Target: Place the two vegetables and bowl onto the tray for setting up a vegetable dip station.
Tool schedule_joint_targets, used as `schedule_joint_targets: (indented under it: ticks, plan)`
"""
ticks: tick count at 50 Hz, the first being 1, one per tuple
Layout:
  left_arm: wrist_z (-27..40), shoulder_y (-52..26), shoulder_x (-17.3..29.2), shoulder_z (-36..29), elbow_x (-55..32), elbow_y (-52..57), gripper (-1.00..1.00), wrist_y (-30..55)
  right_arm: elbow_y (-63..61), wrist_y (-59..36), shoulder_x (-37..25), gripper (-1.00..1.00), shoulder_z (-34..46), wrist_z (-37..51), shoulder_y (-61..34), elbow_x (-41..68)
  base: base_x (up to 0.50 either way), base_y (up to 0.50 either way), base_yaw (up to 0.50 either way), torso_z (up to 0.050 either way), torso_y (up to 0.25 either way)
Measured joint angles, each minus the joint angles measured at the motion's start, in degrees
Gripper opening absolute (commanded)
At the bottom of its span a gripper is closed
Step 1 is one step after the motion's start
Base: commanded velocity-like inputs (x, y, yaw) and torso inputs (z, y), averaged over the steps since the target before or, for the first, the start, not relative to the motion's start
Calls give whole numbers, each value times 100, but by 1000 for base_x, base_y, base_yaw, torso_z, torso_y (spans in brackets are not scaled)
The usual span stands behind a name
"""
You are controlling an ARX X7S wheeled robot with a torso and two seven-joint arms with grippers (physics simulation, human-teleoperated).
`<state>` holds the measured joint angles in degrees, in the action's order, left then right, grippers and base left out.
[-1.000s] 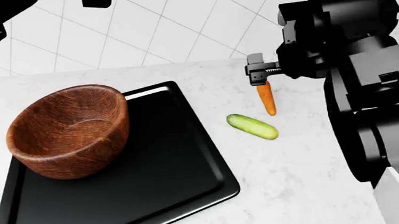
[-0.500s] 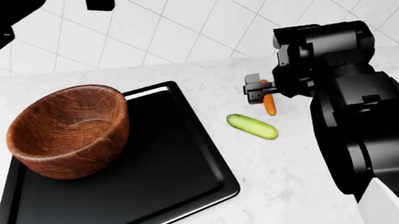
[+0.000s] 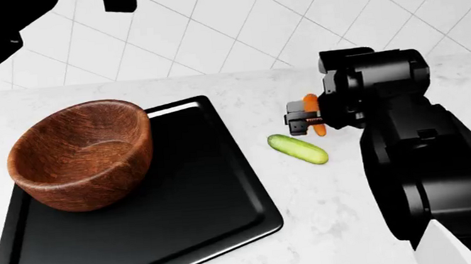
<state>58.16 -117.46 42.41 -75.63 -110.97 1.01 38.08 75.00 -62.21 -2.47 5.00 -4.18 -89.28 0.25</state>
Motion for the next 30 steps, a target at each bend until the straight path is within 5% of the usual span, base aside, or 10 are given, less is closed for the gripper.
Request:
schedule_joint_targets:
  ticks: [30]
  plan:
    - [23,9,147,136,5,83,100,-20,0,136,-31,-100,-246,365,0,-17,0,0,0,0,0]
